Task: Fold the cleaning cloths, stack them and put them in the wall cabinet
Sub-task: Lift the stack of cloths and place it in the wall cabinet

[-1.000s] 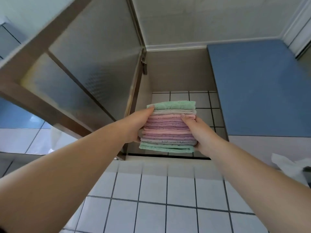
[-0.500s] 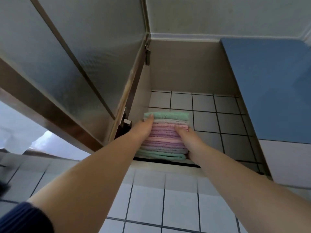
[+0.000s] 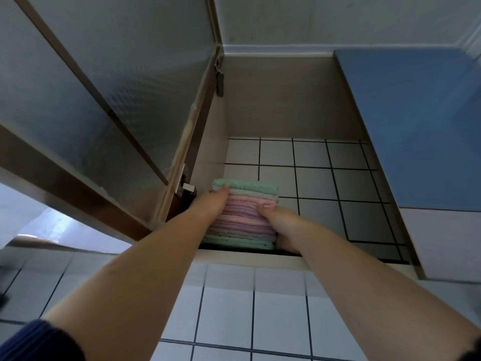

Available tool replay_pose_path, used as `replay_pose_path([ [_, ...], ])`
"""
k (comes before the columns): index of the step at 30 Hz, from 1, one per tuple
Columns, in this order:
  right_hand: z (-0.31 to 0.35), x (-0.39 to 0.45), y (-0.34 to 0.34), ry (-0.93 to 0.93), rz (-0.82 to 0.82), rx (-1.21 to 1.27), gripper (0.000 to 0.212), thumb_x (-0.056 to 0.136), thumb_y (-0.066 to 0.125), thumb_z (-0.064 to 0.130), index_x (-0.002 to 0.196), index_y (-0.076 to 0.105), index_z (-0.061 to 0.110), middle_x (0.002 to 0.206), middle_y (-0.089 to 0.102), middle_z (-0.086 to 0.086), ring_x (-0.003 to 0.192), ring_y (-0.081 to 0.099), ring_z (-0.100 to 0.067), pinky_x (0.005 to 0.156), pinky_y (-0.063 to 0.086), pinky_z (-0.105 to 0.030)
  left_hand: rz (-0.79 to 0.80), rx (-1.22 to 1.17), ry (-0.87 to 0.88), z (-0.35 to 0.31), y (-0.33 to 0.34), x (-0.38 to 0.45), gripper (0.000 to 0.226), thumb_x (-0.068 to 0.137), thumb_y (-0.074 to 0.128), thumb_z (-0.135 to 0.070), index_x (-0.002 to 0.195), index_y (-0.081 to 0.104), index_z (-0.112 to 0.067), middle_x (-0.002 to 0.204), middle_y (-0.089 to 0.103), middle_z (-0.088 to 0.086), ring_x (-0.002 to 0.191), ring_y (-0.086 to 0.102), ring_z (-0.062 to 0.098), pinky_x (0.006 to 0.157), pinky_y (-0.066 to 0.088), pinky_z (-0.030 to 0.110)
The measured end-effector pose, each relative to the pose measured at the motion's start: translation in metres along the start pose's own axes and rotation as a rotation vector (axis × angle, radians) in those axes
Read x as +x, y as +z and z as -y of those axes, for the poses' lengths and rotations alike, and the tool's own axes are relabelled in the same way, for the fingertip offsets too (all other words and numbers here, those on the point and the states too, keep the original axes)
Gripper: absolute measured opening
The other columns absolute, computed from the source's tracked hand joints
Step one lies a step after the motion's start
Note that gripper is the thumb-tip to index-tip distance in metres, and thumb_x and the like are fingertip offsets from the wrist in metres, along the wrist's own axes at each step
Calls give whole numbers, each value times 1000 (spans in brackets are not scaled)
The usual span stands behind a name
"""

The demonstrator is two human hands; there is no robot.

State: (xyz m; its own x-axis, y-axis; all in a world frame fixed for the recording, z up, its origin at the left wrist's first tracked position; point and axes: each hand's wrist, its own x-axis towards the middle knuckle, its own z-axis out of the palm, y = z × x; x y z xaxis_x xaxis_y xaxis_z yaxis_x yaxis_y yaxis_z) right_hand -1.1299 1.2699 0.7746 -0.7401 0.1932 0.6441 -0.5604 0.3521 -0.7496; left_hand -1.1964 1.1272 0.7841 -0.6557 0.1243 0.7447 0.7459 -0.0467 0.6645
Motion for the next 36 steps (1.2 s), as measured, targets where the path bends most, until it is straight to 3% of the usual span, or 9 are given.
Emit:
replay_pose_path([
  [5, -1, -5, -2, 66, -16, -302, 36, 94, 53, 33, 123, 52, 11, 114, 64, -11, 103, 62, -26, 92, 49, -38, 103, 23, 7, 15, -6, -8, 55, 86, 56, -47, 133, 51, -18, 130, 57, 7, 118, 54, 26, 107, 40, 40],
  [12, -2, -13, -26, 110, 88, -788, 51, 80, 66, 50, 114, 62, 12, 109, 63, -5, 97, 57, -20, 90, 45, -29, 129, 243, 129, 12, -8, -23, 45, 90, 58, -22, 133, 49, -15, 129, 57, 8, 119, 53, 24, 105, 41, 36],
  [16, -3, -15, -25, 23, 57, -904, 50, 81, 67, 46, 118, 62, 11, 114, 59, -2, 103, 53, -19, 91, 38, -24, 97, 274, 285, 19, -9, -41, 56, 75, 70, -31, 126, 46, -29, 118, 58, -2, 111, 57, 18, 96, 50, 37],
  [20, 1, -20, -19, -12, 20, -1024, 51, 86, 59, 49, 125, 58, 16, 131, 55, -8, 111, 51, -22, 86, 31, -21, 13, 608, 493, 32, -15, -73, 29, 88, 56, -28, 117, 54, -27, 115, 53, -4, 106, 52, 13, 95, 49, 36],
  [22, 0, -20, -15, -8, 14, -1083, 54, 86, 57, 52, 128, 56, 17, 136, 53, -8, 118, 50, -23, 86, 32, -22, 35, 729, 540, 33, -17, -88, 18, 94, 47, -30, 101, 61, -22, 98, 61, -2, 90, 59, 14, 82, 54, 35],
  [28, -1, -19, -12, -37, -12, -1118, 53, 85, 58, 51, 125, 58, 15, 130, 56, -8, 107, 54, -23, 83, 35, -22, 16, 942, 580, 31, -14, -88, 41, 99, 29, -36, 89, 62, -14, 83, 63, 6, 74, 60, 20, 65, 53, 35],
  [32, 0, -20, -10, -41, -6, -1161, 51, 83, 59, 54, 118, 62, 16, 109, 60, -5, 89, 50, -18, 74, 35, -22, -7, 1031, 555, 36, -9, -83, 36, 101, 23, -31, 96, 52, -11, 83, 60, 7, 75, 58, 24, 69, 53, 38],
  [34, 0, -22, -9, -52, 19, -1163, 44, 84, 61, 49, 115, 64, 18, 102, 59, -2, 88, 51, -17, 70, 36, -23, 41, 984, 505, 35, -7, -81, 25, 101, 24, -22, 109, 44, -10, 82, 59, 9, 74, 58, 26, 62, 52, 38],
  [36, 1, -24, -9, -57, 48, -1190, 39, 85, 60, 46, 114, 65, 19, 100, 58, -1, 89, 52, -16, 73, 35, -22, 89, 1044, 467, 34, -5, -78, 31, 100, 21, -25, 110, 46, -9, 78, 55, 5, 72, 55, 24, 58, 46, 34],
])
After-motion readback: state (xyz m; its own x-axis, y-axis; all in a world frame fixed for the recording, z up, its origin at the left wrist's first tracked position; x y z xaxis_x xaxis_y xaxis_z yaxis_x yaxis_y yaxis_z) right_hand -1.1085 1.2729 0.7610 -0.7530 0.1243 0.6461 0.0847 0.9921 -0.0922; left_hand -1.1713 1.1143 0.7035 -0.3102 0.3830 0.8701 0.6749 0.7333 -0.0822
